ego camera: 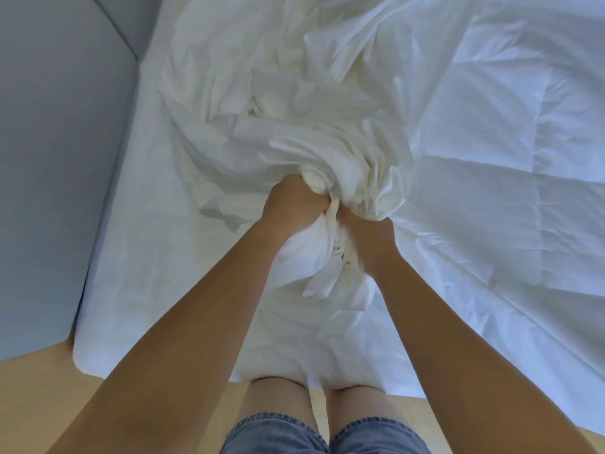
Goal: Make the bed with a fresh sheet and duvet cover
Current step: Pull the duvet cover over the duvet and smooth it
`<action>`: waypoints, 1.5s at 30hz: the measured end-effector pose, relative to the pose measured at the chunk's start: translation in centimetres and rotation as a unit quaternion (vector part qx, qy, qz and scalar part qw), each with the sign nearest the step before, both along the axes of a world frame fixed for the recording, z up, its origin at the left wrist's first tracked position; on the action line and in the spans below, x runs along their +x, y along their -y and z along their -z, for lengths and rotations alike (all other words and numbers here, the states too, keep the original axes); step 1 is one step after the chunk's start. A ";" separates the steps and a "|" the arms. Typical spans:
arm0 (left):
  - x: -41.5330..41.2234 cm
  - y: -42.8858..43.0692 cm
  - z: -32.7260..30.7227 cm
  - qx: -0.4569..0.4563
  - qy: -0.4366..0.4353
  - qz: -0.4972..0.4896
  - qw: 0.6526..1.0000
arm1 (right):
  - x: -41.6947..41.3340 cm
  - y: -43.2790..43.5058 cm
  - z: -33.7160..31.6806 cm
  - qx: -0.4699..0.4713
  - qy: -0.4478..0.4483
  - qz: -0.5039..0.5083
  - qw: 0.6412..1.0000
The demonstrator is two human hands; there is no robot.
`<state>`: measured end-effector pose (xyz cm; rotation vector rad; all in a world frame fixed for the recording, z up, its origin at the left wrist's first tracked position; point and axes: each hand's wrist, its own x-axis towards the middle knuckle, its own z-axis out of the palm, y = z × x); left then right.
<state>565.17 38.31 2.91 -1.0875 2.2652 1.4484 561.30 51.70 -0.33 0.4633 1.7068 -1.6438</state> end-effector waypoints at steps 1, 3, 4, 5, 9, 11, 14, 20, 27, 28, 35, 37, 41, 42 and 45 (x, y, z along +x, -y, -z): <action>0.2 -0.1 -0.5 -0.008 -0.012 -0.013 1.000 | -0.1 0.3 -0.3 0.016 0.001 0.042 0.999; 1.8 0.7 -2.5 0.005 -0.040 -0.067 0.997 | -0.6 0.0 -1.1 0.022 0.011 0.106 0.994; 3.6 1.5 -3.6 0.021 -0.049 -0.107 0.993 | -0.8 -0.4 -1.4 0.015 0.017 0.112 0.993; 6.0 2.4 -4.5 0.039 -0.052 -0.147 0.987 | -0.7 -1.2 -1.6 0.006 0.022 0.102 0.995; 16.1 2.3 -4.9 0.136 -0.013 -0.242 0.961 | 2.6 -5.1 -0.4 -0.069 0.071 0.058 0.993; 18.0 1.4 -2.4 0.137 0.043 -0.270 0.952 | 3.9 -5.7 0.3 -0.079 0.074 0.031 0.994; 17.6 1.5 0.8 0.118 0.160 -0.133 0.971 | 4.0 -5.1 1.2 -0.086 0.047 -0.026 0.995; 9.4 3.8 -0.9 -0.005 0.077 -0.103 0.992 | 3.1 -5.7 1.2 -0.137 0.056 -0.145 0.978; -3.9 0.3 -0.7 -0.031 0.115 -0.013 0.993 | -2.6 -7.7 -0.2 -0.075 0.055 0.086 0.992; -5.0 0.3 -0.3 -0.032 0.125 -0.020 0.991 | -3.8 -7.3 -0.2 -0.035 0.042 0.083 0.995; -10.0 -0.6 2.8 -0.211 0.207 0.142 0.945 | -10.6 -1.3 0.8 0.008 0.067 -0.095 0.993; -11.1 -0.9 1.8 -0.279 0.221 0.190 0.915 | -11.4 -0.6 1.9 -0.042 0.081 -0.099 0.991; -11.5 -1.7 -0.9 -0.339 0.177 0.150 0.912 | -11.8 -3.6 0.6 -0.178 0.112 -0.082 0.974; -11.5 -2.0 -1.3 -0.336 0.157 0.128 0.920 | -12.0 -5.2 0.1 -0.235 0.127 -0.080 0.960; -13.4 -3.6 -2.6 -0.299 0.102 0.062 0.947 | -12.8 -8.5 -0.4 -0.341 0.152 -0.091 0.923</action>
